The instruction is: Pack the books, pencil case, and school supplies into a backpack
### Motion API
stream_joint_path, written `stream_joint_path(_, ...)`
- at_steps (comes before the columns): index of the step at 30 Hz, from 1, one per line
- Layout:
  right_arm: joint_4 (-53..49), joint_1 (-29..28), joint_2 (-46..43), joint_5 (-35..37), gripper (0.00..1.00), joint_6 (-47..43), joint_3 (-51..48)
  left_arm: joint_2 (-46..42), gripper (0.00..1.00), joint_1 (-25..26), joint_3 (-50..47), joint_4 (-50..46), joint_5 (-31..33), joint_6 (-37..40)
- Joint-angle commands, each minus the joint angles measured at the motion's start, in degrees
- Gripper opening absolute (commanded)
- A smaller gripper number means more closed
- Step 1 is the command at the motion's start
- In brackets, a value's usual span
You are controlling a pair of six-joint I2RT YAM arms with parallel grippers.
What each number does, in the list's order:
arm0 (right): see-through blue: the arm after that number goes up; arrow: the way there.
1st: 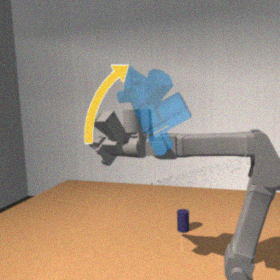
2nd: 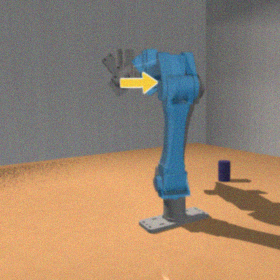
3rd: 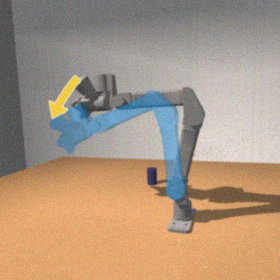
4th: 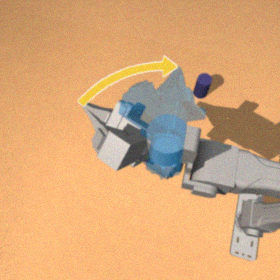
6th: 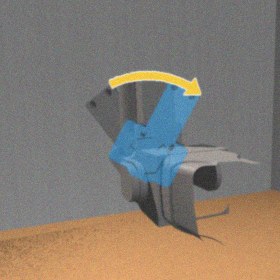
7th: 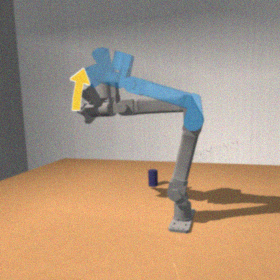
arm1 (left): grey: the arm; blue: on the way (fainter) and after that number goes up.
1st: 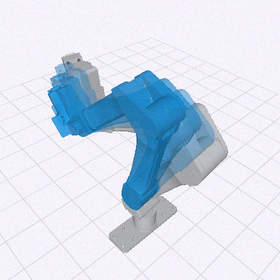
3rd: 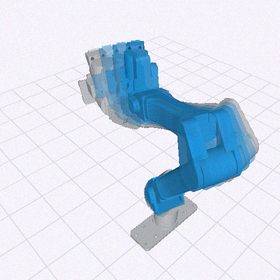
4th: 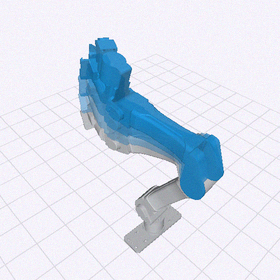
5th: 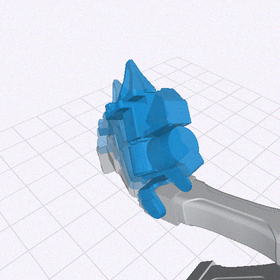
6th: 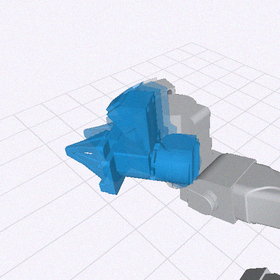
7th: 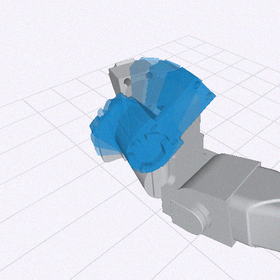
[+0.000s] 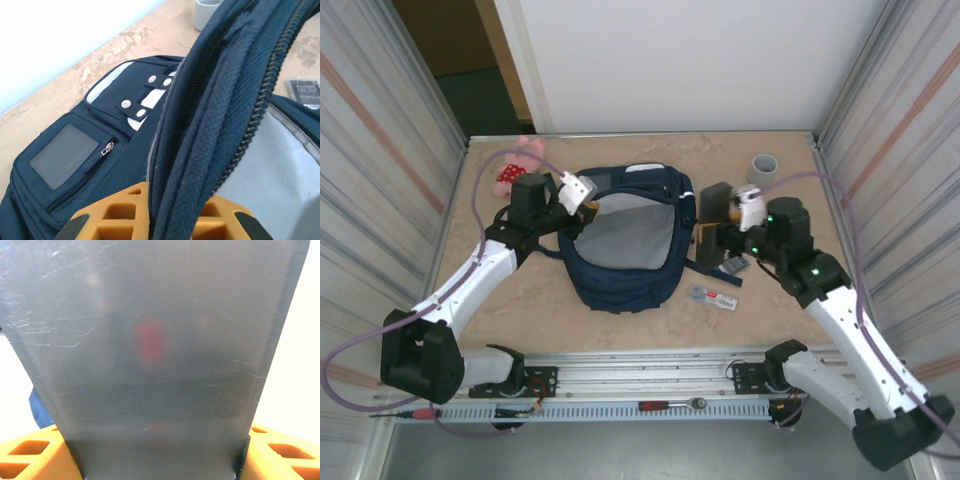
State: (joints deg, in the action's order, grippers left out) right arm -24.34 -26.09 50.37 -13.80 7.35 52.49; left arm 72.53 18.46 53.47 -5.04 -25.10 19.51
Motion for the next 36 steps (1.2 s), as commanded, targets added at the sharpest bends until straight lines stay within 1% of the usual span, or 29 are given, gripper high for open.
stream_joint_path(1, 5.3, -8.8, 3.6, 1.3, 0.51, -20.0, 3.9, -1.2, 0.00, -1.0, 4.2, 3.4, -5.2, -5.2)
stream_joint_path(3, 6.3, -14.3, 6.0, 3.3, 0.51, -29.3, 4.4, -1.2, 0.00, -1.1, 4.4, 3.8, -6.4, -5.9)
stream_joint_path(5, 7.9, -18.0, 10.6, 5.1, 0.51, -36.3, 4.7, -1.3, 0.00, -1.1, 4.6, 4.0, -8.0, -6.3)
stream_joint_path(7, 9.8, -20.0, 14.3, 6.0, 0.50, -40.8, 5.4, -1.3, 0.00, -1.1, 4.7, 3.8, -9.8, -6.2)
stream_joint_path(12, 13.6, -22.2, 23.9, 6.5, 0.51, -49.2, 8.6, -1.6, 0.00, -1.1, 4.7, 4.1, -12.5, -6.8)
stream_joint_path(17, 16.8, -22.7, 31.7, 8.8, 0.52, -55.5, 10.9, -2.3, 0.00, -1.1, 4.6, 4.3, -14.1, -6.7)
stream_joint_path(23, 14.4, -22.3, 40.3, 13.8, 0.56, -62.4, 14.1, -3.2, 0.00, -1.2, 4.6, 4.6, -14.5, -6.8)
stream_joint_path(26, 13.3, -21.9, 42.9, 16.5, 0.60, -63.7, 15.4, -3.3, 0.00, -1.2, 4.7, 4.4, -14.0, -6.9)
stream_joint_path(27, 12.8, -21.8, 43.6, 17.1, 0.64, -63.3, 16.1, -3.4, 0.00, -1.2, 4.9, 4.2, -14.0, -6.9)
stream_joint_path(29, 12.4, -21.7, 44.5, 18.1, 0.68, -62.3, 16.9, -3.5, 0.00, -1.2, 5.0, 4.6, -14.0, -7.2)
stream_joint_path(32, 13.1, -21.8, 44.3, 19.5, 0.77, -58.4, 17.1, -3.7, 0.00, -1.2, 5.1, 4.9, -13.7, -7.4)
stream_joint_path(35, 10.9, -21.7, 42.8, 19.5, 0.84, -52.9, 17.3, -3.8, 0.00, -1.3, 5.2, 4.9, -13.0, -7.5)
stream_joint_path(36, 9.9, -21.7, 42.3, 19.7, 0.85, -51.0, 17.3, -3.7, 0.00, -1.3, 5.2, 4.9, -12.8, -7.5)
